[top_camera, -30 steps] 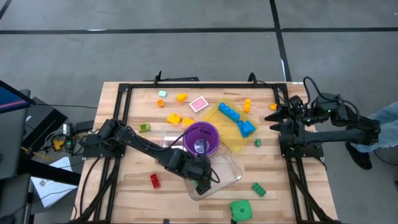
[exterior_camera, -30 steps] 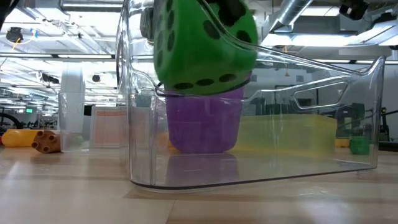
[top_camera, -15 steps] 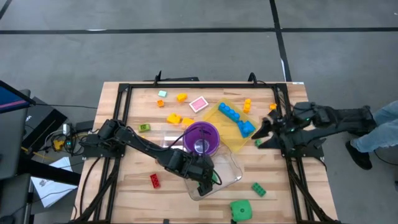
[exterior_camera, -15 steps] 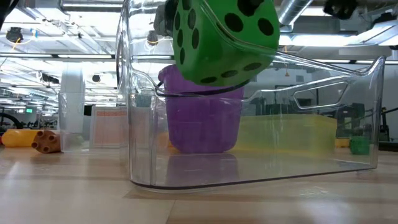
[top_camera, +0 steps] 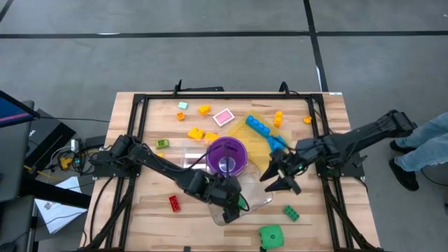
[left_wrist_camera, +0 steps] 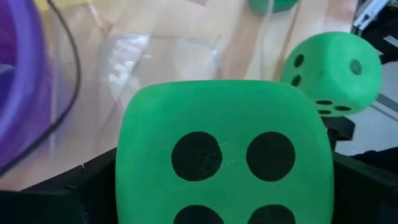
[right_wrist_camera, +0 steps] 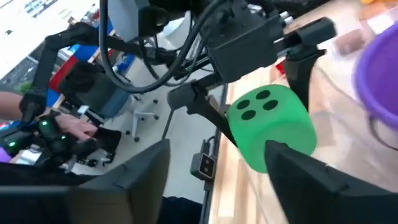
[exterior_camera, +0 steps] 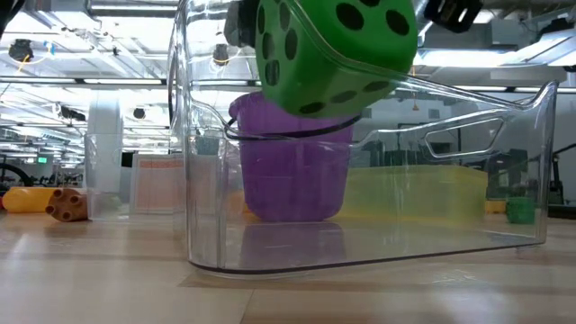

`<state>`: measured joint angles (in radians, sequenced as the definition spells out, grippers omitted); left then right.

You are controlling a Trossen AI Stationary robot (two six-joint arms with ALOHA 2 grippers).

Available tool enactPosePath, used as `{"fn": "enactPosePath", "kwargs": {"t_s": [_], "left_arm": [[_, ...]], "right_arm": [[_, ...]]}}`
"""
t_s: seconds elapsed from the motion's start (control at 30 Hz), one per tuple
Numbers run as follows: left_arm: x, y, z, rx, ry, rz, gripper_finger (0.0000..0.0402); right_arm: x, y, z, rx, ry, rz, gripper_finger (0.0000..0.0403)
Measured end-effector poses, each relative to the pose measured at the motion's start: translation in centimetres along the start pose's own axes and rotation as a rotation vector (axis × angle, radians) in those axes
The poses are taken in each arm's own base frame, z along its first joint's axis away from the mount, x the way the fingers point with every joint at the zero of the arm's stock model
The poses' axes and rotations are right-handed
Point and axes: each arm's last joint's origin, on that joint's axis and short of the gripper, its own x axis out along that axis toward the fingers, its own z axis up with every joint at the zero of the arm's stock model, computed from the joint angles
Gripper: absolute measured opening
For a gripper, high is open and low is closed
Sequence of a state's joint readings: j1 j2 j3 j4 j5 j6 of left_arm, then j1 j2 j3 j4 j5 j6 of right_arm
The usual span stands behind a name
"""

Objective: Pick & Place Toys
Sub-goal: Put the green dice into the transparent bin

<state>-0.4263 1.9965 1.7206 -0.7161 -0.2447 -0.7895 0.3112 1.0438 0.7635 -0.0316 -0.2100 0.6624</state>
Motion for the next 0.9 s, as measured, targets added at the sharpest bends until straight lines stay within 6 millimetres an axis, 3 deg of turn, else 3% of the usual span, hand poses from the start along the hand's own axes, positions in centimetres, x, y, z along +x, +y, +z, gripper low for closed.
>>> {"fn": "enactPosePath", "kwargs": {"t_s": [0.13, 0.27, 0.33, 0.63, 0.9], "left_arm": [[-0.2, -0.5, -0.4, 0.009, -0.004, -0.017, 0.04], [-0.3, -1.1, -0.6, 0.014, -0.016, -0.04, 0.04], [-0.3, -1.2, -0.7, 0.017, -0.015, -0.042, 0.04], [-0.3, -1.1, -0.6, 0.015, -0.043, -0.016, 0.04], [-0.3, -0.7, -0.8, 0.024, -0.041, 0.034, 0.04]], "right_arm": [[1.6, -0.4, -0.3, 0.0, 0.012, -0.007, 0.0164], [3.1, -0.6, -0.3, -0.014, -0.012, 0.019, 0.0044], [3.9, -0.7, -0.3, -0.024, -0.025, 0.033, 0.0013], [7.1, -1.2, -1.2, -0.036, -0.039, 0.077, 0.0001], [9.6, -1.4, -0.7, -0.055, -0.023, 0.06, 0.0001]]}}
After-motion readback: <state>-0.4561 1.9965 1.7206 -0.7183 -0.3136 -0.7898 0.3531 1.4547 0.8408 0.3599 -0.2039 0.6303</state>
